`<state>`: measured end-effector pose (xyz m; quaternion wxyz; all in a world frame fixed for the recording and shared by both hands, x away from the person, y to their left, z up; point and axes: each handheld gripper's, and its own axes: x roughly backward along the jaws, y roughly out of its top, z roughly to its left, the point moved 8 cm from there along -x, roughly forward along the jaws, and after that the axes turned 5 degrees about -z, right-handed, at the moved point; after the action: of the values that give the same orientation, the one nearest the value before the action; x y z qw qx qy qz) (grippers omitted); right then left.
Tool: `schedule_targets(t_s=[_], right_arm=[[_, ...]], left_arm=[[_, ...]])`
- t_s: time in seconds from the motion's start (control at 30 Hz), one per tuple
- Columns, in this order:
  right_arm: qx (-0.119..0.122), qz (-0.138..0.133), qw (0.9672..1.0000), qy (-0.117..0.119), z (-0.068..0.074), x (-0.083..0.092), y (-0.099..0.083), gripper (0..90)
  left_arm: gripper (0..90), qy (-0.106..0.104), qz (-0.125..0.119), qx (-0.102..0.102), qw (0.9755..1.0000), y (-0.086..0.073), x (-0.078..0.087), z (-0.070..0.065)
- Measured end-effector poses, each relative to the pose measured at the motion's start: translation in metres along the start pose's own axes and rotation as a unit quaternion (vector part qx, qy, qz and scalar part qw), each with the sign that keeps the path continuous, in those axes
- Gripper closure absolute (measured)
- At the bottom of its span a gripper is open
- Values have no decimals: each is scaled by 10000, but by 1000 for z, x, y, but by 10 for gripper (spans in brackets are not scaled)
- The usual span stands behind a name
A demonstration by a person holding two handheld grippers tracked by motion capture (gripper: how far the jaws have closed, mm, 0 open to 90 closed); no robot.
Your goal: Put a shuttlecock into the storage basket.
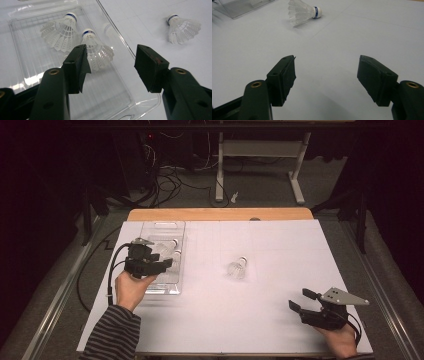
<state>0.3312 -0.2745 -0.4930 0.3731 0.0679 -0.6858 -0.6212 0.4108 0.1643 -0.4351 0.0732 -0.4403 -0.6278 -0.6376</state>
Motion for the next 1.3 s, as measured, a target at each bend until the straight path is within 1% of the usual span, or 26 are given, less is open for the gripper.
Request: schedule_targets(t_s=[0.5, 0.77, 1.03, 1.3], right_arm=[[-9, -8, 10000, -3, 0, 0, 0, 314], [2, -6, 10000, 0, 0, 1, 0, 314], [-4, -2, 10000, 0, 0, 0, 0, 314], [0, 4, 10000, 7, 1, 0, 0, 314]], left_arm=[[437, -18, -131, -44, 9999, -3, 7, -5], [431, -40, -186, -43, 9998, -8, 11, -7], [432, -56, -246, 17, 9997, -15, 14, -7], [431, -89, -333, -32, 9994, -21, 19, -10]])
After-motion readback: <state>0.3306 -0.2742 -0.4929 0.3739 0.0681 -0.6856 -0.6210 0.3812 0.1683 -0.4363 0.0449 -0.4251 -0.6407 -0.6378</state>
